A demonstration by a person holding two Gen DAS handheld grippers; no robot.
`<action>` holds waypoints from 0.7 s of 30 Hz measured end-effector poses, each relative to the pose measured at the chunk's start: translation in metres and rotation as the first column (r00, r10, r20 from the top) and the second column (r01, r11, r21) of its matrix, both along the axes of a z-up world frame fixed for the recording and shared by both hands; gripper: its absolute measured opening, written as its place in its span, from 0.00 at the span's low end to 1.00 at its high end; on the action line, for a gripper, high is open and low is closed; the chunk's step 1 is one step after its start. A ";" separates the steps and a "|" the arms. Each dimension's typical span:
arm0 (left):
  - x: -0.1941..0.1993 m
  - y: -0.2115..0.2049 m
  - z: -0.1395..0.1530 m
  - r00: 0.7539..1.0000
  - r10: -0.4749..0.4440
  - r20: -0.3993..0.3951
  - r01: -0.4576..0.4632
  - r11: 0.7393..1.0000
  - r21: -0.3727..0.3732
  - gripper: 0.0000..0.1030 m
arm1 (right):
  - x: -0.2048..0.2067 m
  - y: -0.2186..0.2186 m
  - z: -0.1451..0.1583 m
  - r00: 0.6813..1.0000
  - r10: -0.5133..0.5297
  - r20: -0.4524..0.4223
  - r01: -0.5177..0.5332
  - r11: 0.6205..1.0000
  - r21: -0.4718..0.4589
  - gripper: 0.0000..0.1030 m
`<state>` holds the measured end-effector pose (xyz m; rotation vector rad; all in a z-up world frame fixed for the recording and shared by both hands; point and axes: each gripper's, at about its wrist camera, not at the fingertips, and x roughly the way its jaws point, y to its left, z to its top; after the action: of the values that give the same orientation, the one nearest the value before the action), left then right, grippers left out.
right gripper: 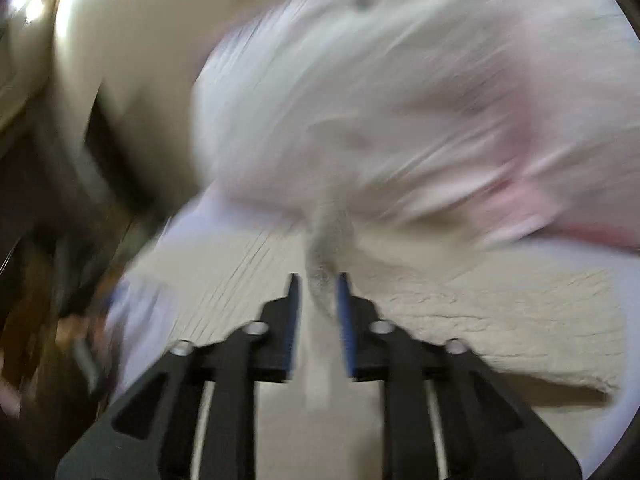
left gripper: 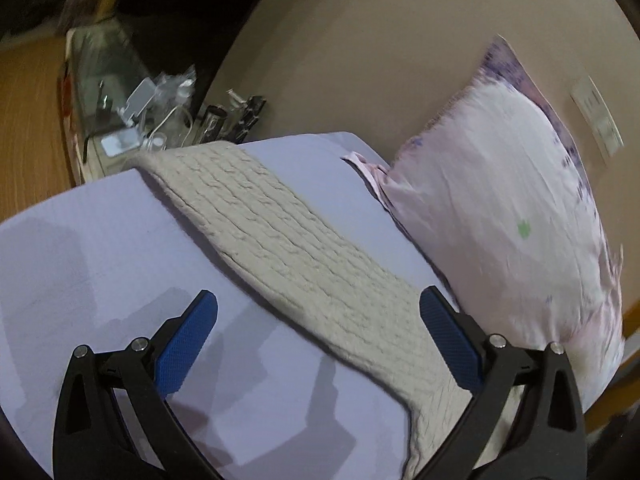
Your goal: Fold small clothes
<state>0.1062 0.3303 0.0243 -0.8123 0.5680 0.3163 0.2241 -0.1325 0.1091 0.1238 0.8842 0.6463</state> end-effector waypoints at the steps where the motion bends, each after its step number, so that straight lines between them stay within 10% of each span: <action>1: 0.002 0.004 -0.002 1.000 0.010 -0.001 -0.010 1.000 -0.022 0.94 | 0.001 0.011 -0.009 0.999 0.028 -0.021 -0.028 1.000 -0.005 0.34; 5: 0.012 0.028 -0.014 0.998 0.057 -0.023 -0.060 0.993 -0.102 0.86 | -0.005 -0.007 -0.009 1.000 -0.027 0.012 0.027 0.999 0.031 0.71; 12: 0.022 0.065 -0.023 0.991 0.137 0.001 -0.134 0.973 -0.189 0.69 | -0.034 -0.090 0.005 0.974 -0.225 0.034 0.221 0.971 0.090 0.79; 15: 0.025 0.079 -0.027 0.982 0.181 -0.046 -0.186 0.961 -0.205 0.34 | -0.043 -0.111 0.000 0.966 -0.258 0.016 0.255 0.960 0.116 0.79; 16: 0.029 0.082 -0.027 0.978 0.189 -0.089 -0.202 0.962 -0.183 0.13 | -0.041 -0.113 0.000 0.964 -0.265 0.013 0.262 0.957 0.123 0.79; 21: 0.057 0.013 0.046 0.998 0.046 -0.044 -0.038 0.984 0.175 0.06 | -0.043 -0.135 0.010 0.953 -0.299 0.041 0.291 0.946 0.142 0.82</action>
<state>0.1633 0.3437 0.0701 -0.6503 0.5600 0.4194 0.1809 -0.2671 0.1194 0.3497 0.7422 0.4257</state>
